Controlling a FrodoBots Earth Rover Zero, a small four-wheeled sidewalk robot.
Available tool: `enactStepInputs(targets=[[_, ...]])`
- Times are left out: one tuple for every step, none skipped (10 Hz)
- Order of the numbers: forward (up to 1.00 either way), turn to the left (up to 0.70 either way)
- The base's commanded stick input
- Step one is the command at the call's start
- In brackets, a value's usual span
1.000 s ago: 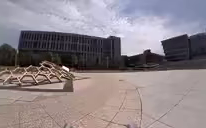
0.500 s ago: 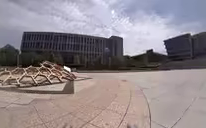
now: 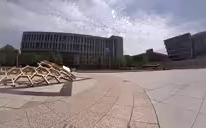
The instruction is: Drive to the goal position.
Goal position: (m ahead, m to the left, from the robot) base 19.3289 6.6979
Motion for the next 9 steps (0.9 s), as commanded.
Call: enactStepInputs(targets=[[0.45,0.0],[0.45,0.0],[0.45,0.0],[0.45,0.0],[0.45,0.0],[0.45,0.0],[0.45,0.0],[0.45,0.0],[0.45,0.0]])
